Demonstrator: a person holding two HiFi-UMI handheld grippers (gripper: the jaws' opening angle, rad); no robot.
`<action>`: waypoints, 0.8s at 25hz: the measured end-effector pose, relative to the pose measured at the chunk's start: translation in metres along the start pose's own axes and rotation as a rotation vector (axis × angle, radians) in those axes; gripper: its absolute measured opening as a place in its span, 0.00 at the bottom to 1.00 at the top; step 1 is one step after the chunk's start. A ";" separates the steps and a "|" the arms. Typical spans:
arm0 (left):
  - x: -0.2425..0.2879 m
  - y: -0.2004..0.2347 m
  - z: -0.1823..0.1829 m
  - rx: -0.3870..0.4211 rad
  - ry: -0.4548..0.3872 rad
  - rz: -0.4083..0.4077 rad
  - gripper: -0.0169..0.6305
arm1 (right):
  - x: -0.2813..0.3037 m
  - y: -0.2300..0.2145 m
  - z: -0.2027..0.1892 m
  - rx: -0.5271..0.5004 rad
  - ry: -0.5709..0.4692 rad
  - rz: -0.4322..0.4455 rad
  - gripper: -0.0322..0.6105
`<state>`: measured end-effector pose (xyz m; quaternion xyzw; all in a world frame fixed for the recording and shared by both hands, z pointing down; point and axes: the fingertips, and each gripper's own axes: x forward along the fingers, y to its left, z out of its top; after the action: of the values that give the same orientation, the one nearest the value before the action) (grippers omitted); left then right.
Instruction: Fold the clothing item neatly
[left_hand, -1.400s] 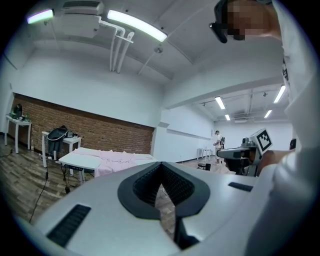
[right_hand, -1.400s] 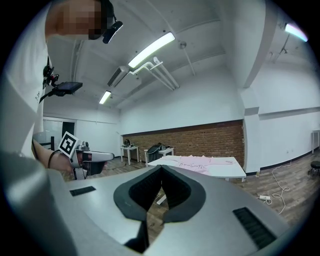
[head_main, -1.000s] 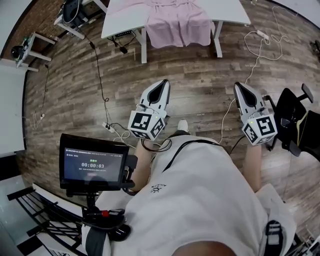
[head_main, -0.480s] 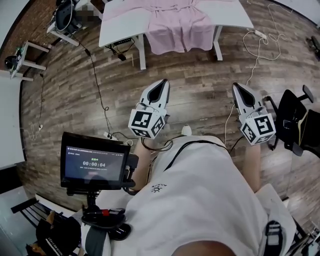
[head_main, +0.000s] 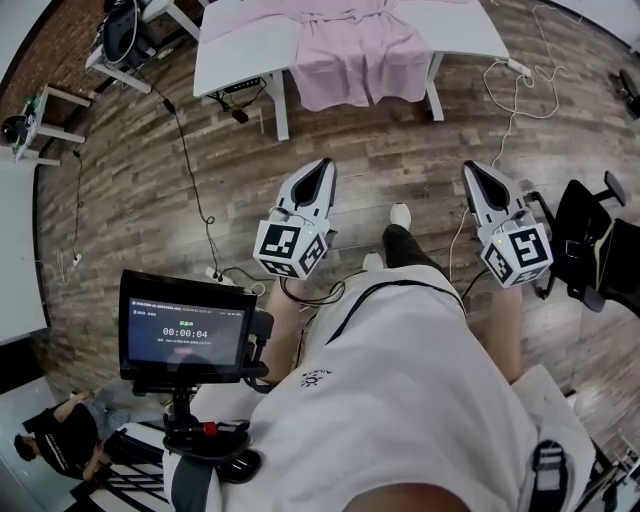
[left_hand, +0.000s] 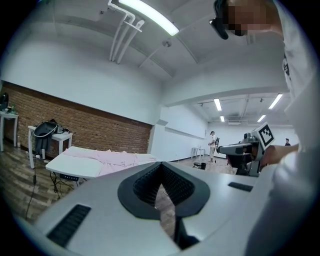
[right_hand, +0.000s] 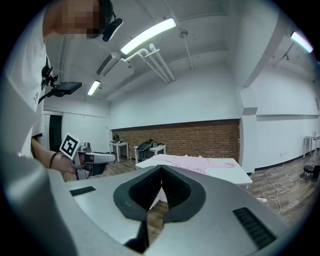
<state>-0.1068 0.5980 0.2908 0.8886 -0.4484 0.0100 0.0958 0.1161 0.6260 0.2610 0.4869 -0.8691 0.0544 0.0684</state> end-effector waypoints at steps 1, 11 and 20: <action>-0.001 0.001 -0.001 0.000 0.001 0.005 0.03 | 0.002 0.000 -0.001 -0.001 0.001 0.005 0.05; 0.008 0.030 0.003 0.015 -0.008 0.068 0.03 | 0.043 -0.015 0.005 -0.002 -0.043 0.056 0.05; 0.136 0.074 0.030 -0.004 0.018 0.115 0.03 | 0.153 -0.117 0.020 0.029 0.001 0.122 0.05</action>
<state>-0.0865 0.4412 0.2878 0.8611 -0.4979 0.0228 0.1009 0.1357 0.4333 0.2708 0.4337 -0.8964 0.0710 0.0583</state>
